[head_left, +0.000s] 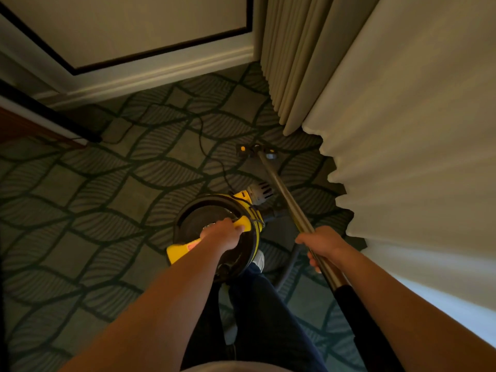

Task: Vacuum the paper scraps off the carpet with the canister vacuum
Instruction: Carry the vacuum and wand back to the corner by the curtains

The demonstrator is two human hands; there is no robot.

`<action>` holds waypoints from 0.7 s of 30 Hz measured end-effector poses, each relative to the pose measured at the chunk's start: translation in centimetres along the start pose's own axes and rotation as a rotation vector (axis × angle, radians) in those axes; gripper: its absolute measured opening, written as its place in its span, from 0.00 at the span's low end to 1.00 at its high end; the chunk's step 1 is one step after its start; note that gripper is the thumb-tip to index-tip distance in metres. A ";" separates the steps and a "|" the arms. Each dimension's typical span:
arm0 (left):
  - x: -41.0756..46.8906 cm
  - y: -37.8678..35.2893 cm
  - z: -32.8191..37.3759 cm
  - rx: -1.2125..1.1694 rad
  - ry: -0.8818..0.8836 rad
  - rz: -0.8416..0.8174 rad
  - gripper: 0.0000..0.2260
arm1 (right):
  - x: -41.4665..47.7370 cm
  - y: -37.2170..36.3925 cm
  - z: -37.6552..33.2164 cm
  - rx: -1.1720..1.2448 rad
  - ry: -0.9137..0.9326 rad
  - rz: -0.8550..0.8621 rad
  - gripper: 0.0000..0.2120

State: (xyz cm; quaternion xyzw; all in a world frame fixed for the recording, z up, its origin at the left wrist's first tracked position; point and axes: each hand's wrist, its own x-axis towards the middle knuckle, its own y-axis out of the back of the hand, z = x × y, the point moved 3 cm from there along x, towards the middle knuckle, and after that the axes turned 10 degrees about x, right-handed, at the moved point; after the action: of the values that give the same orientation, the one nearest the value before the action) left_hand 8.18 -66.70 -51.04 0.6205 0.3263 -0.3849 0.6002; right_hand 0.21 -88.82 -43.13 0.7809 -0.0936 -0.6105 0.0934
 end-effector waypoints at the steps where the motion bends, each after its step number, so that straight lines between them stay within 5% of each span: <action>1: 0.2 0.3 0.0 0.039 -0.022 0.008 0.25 | -0.1 -0.2 -0.7 0.009 0.015 -0.003 0.09; 11: 2.2 5.3 -1.5 0.356 -0.259 -0.055 0.23 | 0.0 -4.2 -5.8 0.115 0.101 0.035 0.08; 21: 4.1 14.2 -7.8 0.835 -0.556 -0.052 0.22 | -0.5 -14.4 -9.8 0.320 -0.031 0.152 0.11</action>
State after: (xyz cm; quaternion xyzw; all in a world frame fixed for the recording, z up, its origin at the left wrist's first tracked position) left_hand 23.16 -60.13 -47.75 0.6733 -0.0122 -0.6484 0.3552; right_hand 10.07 -74.50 -44.04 0.7669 -0.2497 -0.5911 0.0122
